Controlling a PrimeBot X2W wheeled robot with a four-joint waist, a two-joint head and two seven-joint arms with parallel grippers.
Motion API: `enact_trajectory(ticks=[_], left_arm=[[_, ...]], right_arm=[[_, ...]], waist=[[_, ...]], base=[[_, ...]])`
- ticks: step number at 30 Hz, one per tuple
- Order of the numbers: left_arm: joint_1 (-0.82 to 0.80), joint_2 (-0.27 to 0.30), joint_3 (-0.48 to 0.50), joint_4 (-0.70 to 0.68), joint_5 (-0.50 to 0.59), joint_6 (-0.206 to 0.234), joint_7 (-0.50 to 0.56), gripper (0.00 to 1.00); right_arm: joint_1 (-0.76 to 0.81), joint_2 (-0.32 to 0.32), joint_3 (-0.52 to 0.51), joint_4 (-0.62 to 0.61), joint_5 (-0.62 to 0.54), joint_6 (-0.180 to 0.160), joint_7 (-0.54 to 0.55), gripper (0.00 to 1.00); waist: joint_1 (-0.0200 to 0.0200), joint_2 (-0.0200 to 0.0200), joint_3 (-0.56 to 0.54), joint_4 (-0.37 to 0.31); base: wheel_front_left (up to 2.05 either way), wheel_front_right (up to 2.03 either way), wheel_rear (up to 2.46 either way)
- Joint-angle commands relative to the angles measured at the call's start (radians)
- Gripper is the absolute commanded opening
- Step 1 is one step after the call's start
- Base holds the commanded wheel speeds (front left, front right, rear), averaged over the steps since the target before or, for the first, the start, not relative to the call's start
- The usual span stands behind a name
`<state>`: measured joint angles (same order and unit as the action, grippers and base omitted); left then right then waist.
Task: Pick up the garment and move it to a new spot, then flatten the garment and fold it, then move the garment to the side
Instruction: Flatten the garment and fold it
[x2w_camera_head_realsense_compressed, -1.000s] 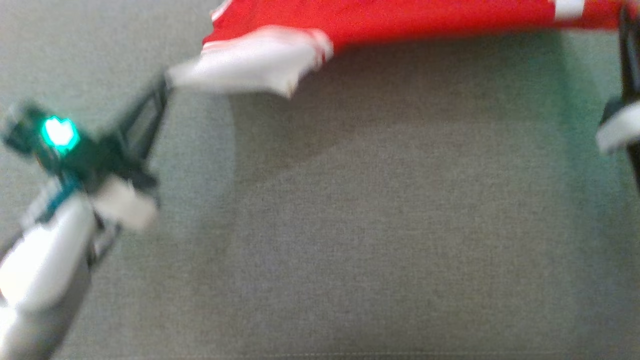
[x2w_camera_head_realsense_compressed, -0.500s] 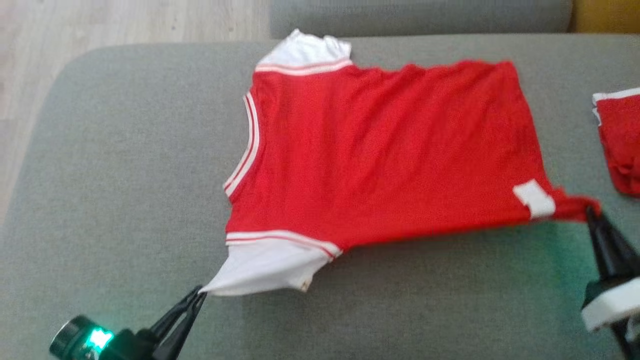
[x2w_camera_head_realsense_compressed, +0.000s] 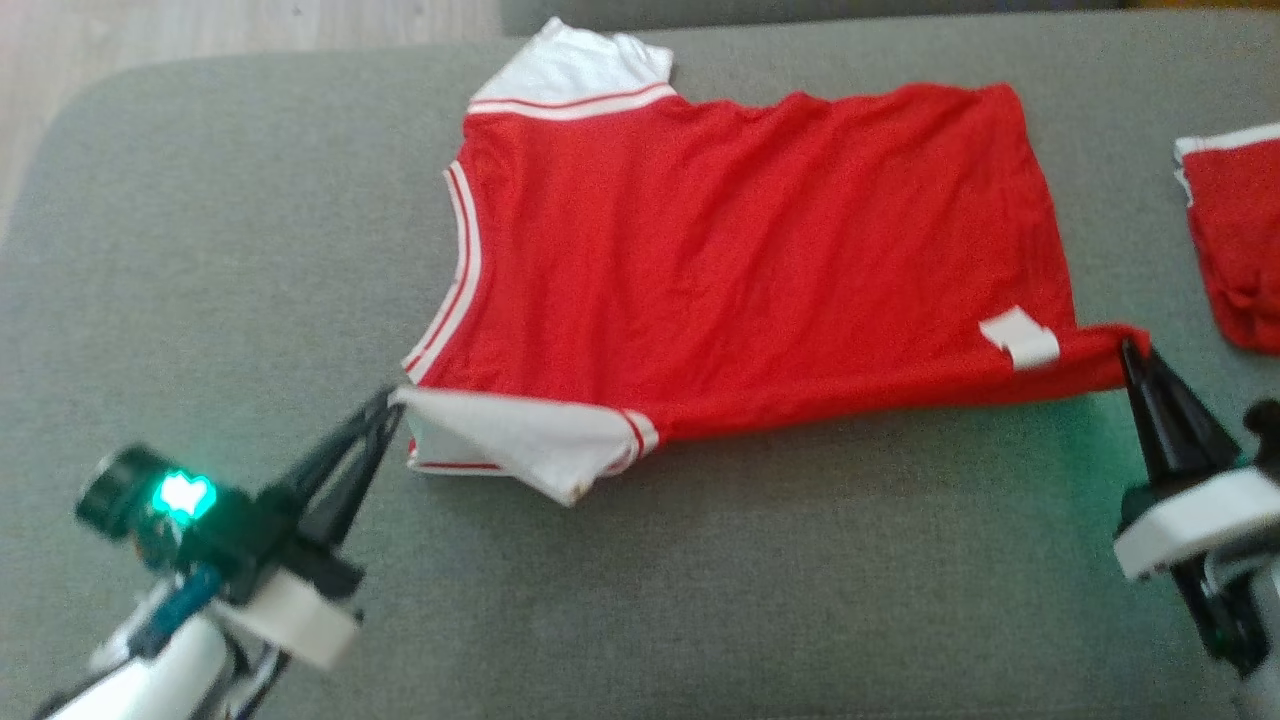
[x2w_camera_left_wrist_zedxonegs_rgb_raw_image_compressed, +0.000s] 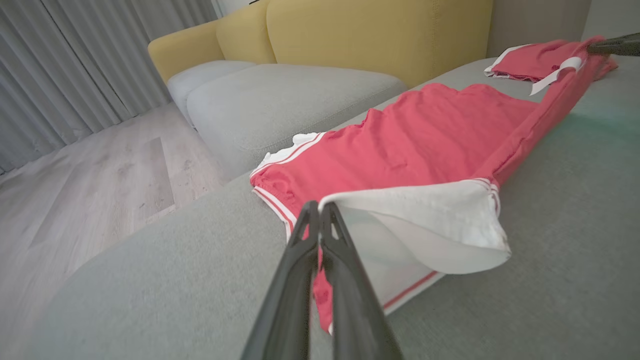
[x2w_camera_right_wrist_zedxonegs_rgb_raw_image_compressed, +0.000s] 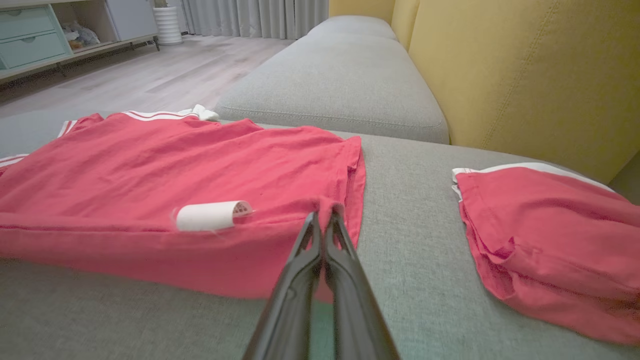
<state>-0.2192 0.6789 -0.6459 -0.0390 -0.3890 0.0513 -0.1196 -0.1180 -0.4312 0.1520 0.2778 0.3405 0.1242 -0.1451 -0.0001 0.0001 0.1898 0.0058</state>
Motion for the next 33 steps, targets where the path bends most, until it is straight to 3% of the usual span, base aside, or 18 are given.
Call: enact_trajectory(ticks=[1, 14, 16, 17, 18, 19, 20, 21, 22, 33], left_arm=[[-0.073, 0.023, 0.052, -0.012, 0.014, -0.007, 0.004, 0.00], [-0.403, -0.048, 0.060, 0.175, 0.052, -0.089, -0.012, 0.00], [-0.446, -0.057, 0.051, 0.205, 0.071, -0.098, -0.017, 0.00], [-0.465, -0.063, 0.048, 0.222, 0.077, -0.101, -0.020, 0.00], [-0.482, -0.070, 0.045, 0.239, 0.083, -0.102, -0.024, 0.00], [-0.497, -0.077, 0.041, 0.256, 0.089, -0.104, -0.028, 0.00], [-0.508, -0.086, 0.039, 0.273, 0.092, -0.102, -0.033, 0.21], [-0.516, -0.094, 0.037, 0.290, 0.094, -0.098, -0.039, 0.71], [-0.520, -0.103, 0.036, 0.304, 0.095, -0.094, -0.045, 1.00], [-0.357, -0.177, 0.077, 0.382, 0.000, 0.003, -0.099, 1.00]], right_arm=[[-0.032, -0.020, 0.015, -0.012, -0.004, 0.007, -0.006, 0.00], [-0.310, -0.023, 0.114, 0.215, 0.028, 0.007, -0.065, 0.00], [-0.347, -0.023, 0.135, 0.250, 0.035, 0.007, -0.073, 0.06], [-0.363, -0.022, 0.148, 0.267, 0.038, 0.007, -0.076, 0.20], [-0.377, -0.021, 0.160, 0.283, 0.043, 0.007, -0.079, 0.51], [-0.391, -0.019, 0.170, 0.297, 0.048, 0.007, -0.083, 1.00], [-0.403, -0.017, 0.179, 0.311, 0.052, 0.007, -0.087, 1.00], [-0.413, -0.016, 0.187, 0.323, 0.056, 0.007, -0.092, 1.00], [-0.421, -0.015, 0.193, 0.335, 0.062, 0.007, -0.096, 1.00], [-0.380, -0.025, 0.183, 0.367, 0.081, 0.007, -0.116, 1.00]], waist=[[0.0001, -0.0001, 0.030, -0.017], [0.0001, -0.0001, 0.152, -0.040], [0.0001, -0.0001, 0.165, -0.039], [0.0001, -0.0001, 0.171, -0.039], [0.0001, -0.0001, 0.176, -0.039], [0.0001, -0.0001, 0.180, -0.039], [0.0001, -0.0001, 0.183, -0.039], [0.0001, -0.0001, 0.185, -0.040], [0.0001, -0.0001, 0.185, -0.039], [0.0001, -0.0001, 0.137, -0.039]], base=[[0.00, 0.00, 0.00], [0.00, 0.00, 0.00], [0.00, 0.00, 0.00], [0.00, 0.00, 0.00], [0.00, 0.00, 0.00], [0.00, 0.00, 0.00], [0.00, 0.00, 0.00], [0.00, 0.00, 0.00], [0.00, 0.00, 0.00], [0.00, 0.00, 0.00]])
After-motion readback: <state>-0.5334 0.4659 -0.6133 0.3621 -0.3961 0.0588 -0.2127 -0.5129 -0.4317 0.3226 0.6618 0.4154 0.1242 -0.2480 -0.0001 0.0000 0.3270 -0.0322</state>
